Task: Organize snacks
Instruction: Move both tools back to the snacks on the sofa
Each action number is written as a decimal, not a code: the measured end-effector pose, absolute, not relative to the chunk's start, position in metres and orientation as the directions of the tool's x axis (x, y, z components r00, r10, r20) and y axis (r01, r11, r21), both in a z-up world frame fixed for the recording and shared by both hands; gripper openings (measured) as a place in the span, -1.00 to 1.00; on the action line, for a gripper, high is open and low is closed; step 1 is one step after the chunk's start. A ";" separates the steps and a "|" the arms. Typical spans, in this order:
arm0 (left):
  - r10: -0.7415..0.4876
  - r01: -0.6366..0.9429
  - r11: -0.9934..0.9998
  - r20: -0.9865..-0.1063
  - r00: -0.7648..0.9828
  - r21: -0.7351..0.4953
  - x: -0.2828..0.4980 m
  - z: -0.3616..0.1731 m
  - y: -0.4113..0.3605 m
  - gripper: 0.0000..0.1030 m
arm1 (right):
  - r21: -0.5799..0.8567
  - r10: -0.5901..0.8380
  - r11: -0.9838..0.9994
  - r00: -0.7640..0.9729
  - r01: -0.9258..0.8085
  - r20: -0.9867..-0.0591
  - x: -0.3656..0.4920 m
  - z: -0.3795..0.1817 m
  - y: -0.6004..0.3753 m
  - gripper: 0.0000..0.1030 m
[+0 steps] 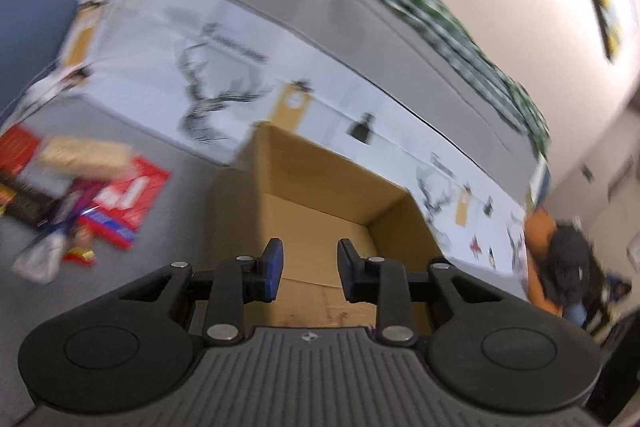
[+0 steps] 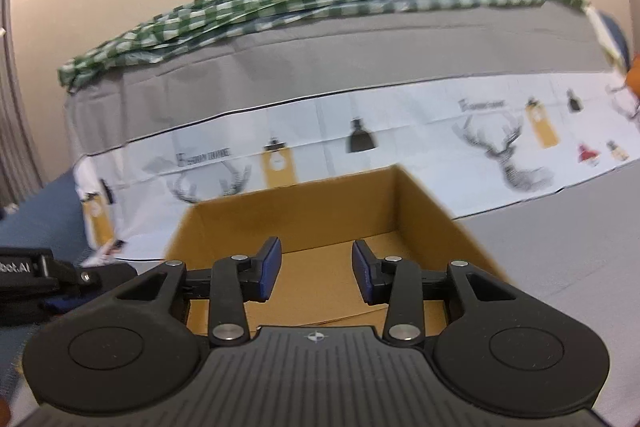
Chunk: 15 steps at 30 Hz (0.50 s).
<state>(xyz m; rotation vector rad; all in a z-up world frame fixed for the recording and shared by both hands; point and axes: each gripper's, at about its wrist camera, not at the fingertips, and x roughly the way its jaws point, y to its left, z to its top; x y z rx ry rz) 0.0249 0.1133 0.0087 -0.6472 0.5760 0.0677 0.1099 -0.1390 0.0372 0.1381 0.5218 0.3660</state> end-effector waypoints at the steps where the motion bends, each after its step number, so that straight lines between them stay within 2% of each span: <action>1: -0.108 -0.266 0.779 -0.539 0.835 -0.568 0.022 0.009 0.126 -0.37 | 0.234 0.390 0.920 0.796 -0.315 -0.463 0.109 0.038 -0.135 -0.21; 6: -0.039 -0.412 0.644 -0.565 0.824 -0.645 0.001 0.014 0.193 -0.32 | 0.279 0.474 0.880 0.755 -0.385 -0.453 0.096 0.042 -0.102 -0.21; 13: 0.155 -0.633 0.377 -0.628 0.763 -0.676 -0.050 -0.019 0.257 0.03 | 0.355 0.610 0.793 0.646 -0.496 -0.459 0.078 0.037 -0.042 -0.21; 15: 0.160 -0.660 0.275 -0.643 0.749 -0.699 -0.059 -0.030 0.264 0.17 | 0.378 0.649 0.760 0.598 -0.529 -0.469 0.074 0.033 -0.021 -0.23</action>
